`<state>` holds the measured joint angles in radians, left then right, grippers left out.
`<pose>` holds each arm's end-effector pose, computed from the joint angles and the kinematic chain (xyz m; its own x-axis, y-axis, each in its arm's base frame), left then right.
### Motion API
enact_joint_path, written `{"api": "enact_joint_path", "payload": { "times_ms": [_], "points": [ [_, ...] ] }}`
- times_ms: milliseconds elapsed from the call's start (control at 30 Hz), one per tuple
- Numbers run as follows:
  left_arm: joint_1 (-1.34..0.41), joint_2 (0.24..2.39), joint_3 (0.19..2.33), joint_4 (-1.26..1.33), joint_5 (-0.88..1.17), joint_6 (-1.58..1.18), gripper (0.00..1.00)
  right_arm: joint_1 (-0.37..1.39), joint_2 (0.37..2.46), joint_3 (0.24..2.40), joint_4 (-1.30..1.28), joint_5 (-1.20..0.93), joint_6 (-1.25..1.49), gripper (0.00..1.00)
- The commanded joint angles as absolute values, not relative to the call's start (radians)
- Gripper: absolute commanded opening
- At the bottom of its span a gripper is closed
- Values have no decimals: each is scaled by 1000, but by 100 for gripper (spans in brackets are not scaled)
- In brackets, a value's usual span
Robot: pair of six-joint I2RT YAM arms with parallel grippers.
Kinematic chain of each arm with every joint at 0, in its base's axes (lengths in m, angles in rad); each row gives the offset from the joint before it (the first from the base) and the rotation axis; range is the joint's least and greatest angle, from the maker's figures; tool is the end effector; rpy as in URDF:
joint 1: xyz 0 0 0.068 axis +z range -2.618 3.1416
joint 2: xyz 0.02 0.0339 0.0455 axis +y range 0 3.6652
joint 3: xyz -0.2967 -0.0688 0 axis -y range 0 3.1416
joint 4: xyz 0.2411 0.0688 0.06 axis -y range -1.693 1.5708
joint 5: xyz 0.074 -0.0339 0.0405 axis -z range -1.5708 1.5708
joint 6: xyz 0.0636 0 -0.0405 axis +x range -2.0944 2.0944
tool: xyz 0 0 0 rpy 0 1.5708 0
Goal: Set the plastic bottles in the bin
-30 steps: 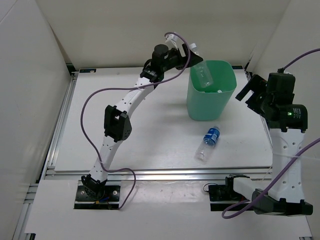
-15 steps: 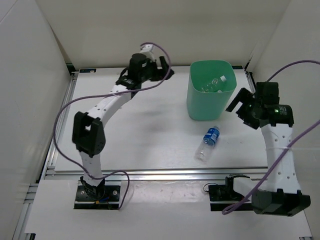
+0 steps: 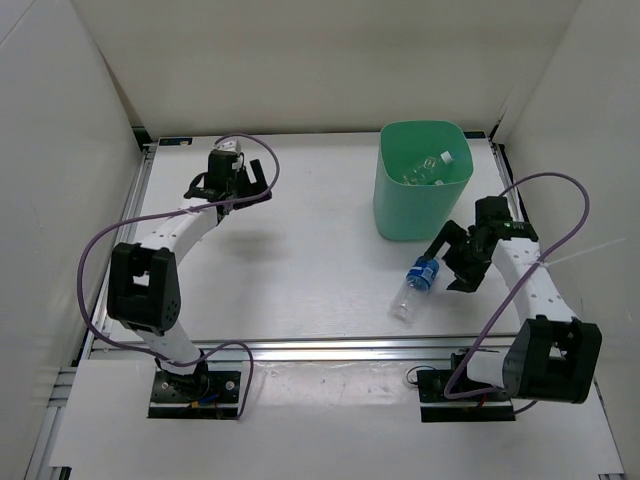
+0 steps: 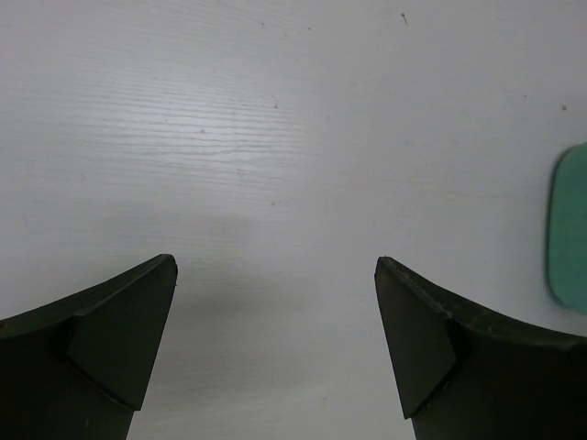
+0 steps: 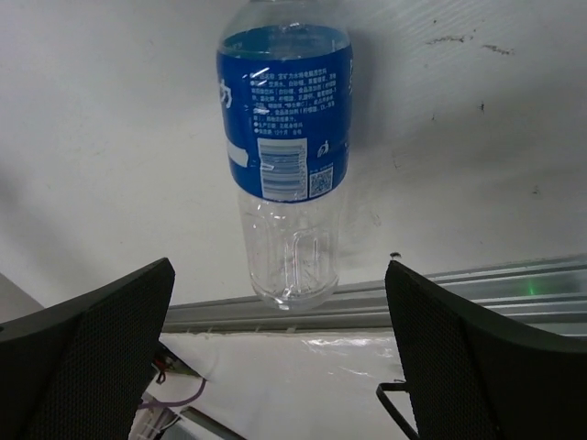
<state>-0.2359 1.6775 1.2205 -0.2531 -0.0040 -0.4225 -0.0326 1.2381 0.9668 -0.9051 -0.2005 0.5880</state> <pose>0.3878 -0.0930 0.2663 -0.6727 -0.2600 -0.6927 -0.0494 0.9499 -0.3086 0.2241 0.0054 0.2613 -0.7925 0.5697 -0.2177 0.4748 0.8003 0.3661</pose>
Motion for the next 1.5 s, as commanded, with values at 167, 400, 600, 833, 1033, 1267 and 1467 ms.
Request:
{"api": "enact_joint_path", "payload": {
  "times_ms": [167, 400, 600, 833, 1033, 1267, 1467],
  "points": [
    [-212, 1703, 1351, -282, 8, -407, 100, -15, 1410, 894, -738, -250, 614, 99],
    [-212, 1713, 1362, -291, 26, -416, 100, 14, 1536, 953, -765, -223, 583, 99],
    [-212, 1713, 1362, -291, 26, -434, 100, 23, 1560, 966, -828, -213, 565, 88],
    [-212, 1713, 1362, -291, 50, -506, 100, 23, 1542, 995, -897, -213, 545, 58],
    [-230, 1758, 1416, -291, 61, -558, 100, 3, 1457, 1040, -992, -202, 545, 31],
    [-239, 1769, 1442, -291, 38, -558, 100, -6, 1266, 1303, -1239, -193, 566, 24],
    [-248, 1759, 1388, -291, 20, -558, 100, -6, 1252, 1691, -1253, -140, 575, 24]
  ]
}}
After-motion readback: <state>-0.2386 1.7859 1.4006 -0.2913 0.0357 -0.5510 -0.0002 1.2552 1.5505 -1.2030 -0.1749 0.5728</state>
